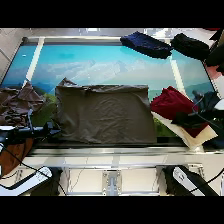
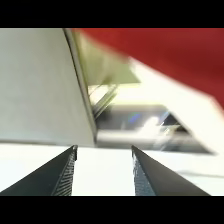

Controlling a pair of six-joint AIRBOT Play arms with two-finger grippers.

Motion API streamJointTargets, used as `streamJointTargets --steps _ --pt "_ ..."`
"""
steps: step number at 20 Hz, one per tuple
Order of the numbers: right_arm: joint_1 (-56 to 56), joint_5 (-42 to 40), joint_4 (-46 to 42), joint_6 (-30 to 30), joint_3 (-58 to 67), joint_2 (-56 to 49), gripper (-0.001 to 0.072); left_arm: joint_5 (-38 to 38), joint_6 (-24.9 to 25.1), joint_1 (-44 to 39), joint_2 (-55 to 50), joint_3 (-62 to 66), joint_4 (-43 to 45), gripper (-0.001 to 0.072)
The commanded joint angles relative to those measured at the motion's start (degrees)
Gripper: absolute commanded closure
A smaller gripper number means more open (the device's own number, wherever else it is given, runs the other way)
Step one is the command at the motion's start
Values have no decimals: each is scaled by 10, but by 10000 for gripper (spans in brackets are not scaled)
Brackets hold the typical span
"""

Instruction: Fold the shirts.

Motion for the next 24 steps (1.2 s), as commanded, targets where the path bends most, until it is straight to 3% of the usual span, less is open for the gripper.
streamJointTargets --steps 1,4,14,15,16,17,19,24 --pt "-37 -38 90 -23 -143 0 317 3 0 -1 0 0 0 694" --pt "-37 -105 143 -27 -205 -9 317 2 0 -1 0 0 0 694" --pt "69 -194 171 -32 -222 -64 323 2 0 -1 0 0 -6 694" --pt "77 -197 185 -33 -222 -64 379 0 0 -1 0 0 -26 694" --pt "82 -193 209 -53 -220 -63 630 -7 0 0 0 2 -51 694" --pt "82 -173 243 -83 -215 -63 694 -26 1 -1 0 10 -74 695" --pt "82 -118 289 -123 -186 -47 695 -79 10 0 11 43 -118 696" --pt "81 -1 297 -111 -17 110 696 -124 13 22 193 149 -323 697"
